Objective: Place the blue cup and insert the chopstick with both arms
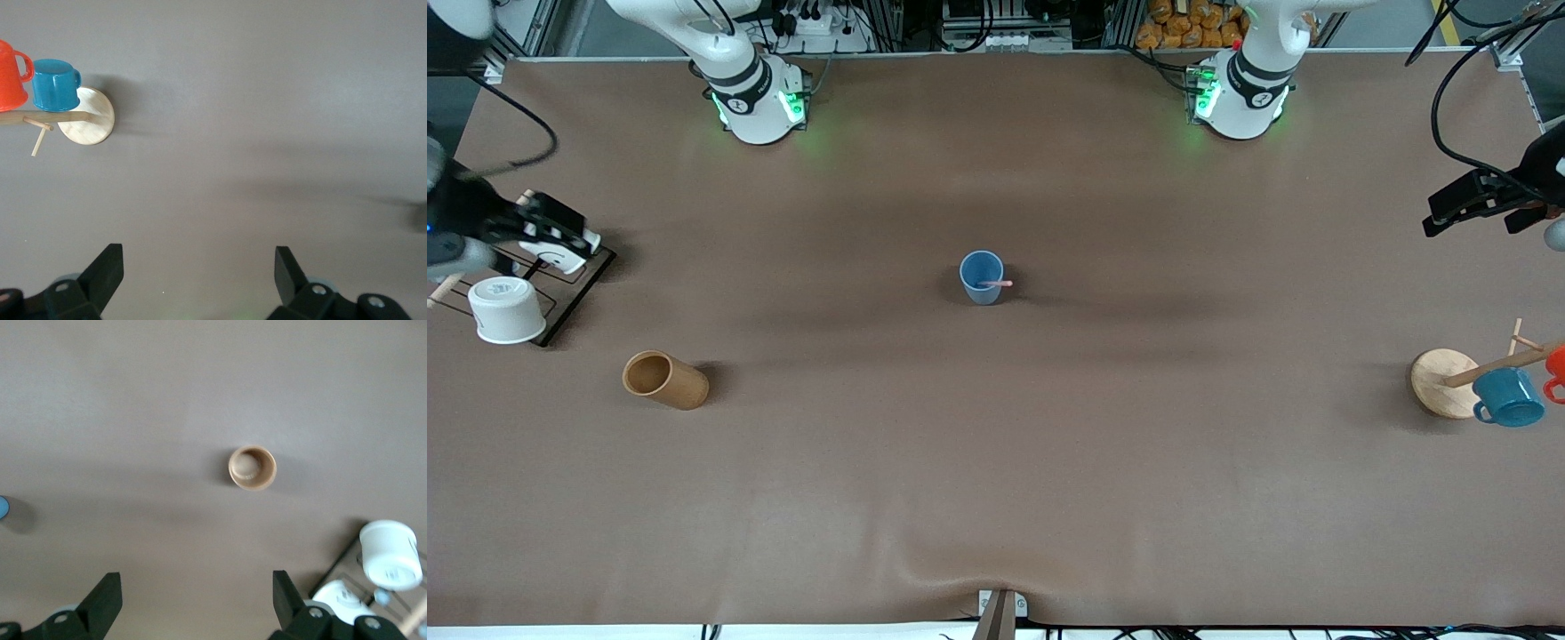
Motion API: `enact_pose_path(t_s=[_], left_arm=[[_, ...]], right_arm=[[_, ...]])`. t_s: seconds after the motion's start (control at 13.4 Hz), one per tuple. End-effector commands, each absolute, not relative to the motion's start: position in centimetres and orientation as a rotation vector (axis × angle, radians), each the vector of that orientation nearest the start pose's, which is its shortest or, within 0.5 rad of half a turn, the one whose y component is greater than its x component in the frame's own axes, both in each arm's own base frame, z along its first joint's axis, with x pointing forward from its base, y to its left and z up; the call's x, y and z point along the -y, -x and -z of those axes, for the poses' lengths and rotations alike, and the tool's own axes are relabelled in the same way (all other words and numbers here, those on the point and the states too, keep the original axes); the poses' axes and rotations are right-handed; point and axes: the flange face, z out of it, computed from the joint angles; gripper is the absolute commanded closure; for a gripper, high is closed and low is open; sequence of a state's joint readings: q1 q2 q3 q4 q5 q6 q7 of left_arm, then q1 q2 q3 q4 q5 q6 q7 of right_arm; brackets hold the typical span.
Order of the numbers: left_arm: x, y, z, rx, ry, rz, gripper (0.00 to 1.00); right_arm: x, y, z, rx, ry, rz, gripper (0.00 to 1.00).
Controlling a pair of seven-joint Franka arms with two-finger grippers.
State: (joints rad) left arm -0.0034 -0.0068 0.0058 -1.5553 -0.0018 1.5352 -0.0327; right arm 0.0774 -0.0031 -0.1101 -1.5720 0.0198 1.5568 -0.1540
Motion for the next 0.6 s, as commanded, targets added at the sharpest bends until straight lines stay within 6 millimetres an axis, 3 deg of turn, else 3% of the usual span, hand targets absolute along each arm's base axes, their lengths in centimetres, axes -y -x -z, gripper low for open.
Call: enact_pose_path(t_s=[0.0, 0.15, 0.45, 0.52], left_arm=[[0.7, -55.1, -63.3, 0.027, 3.140, -0.002, 0.00], [0.7, -55.1, -63.3, 0.029, 3.140, -0.002, 0.00], [0.6, -55.1, -63.3, 0.029, 3.140, -0.002, 0.00], [0.5, -55.1, -63.4, 0.027, 3.140, 0.000, 0.00]], right_arm=[[2.5, -54.6, -64.7, -0.023, 3.139, -0.062, 0.00], [3.1, -53.9, -65.2, -0.064, 3.132, -0.115, 0.00], [2.1, -53.6, -65.1, -0.148, 3.114, -0.156, 0.00], [2.0, -53.2, -65.8, -0.153, 3.114, -0.132, 0.00]])
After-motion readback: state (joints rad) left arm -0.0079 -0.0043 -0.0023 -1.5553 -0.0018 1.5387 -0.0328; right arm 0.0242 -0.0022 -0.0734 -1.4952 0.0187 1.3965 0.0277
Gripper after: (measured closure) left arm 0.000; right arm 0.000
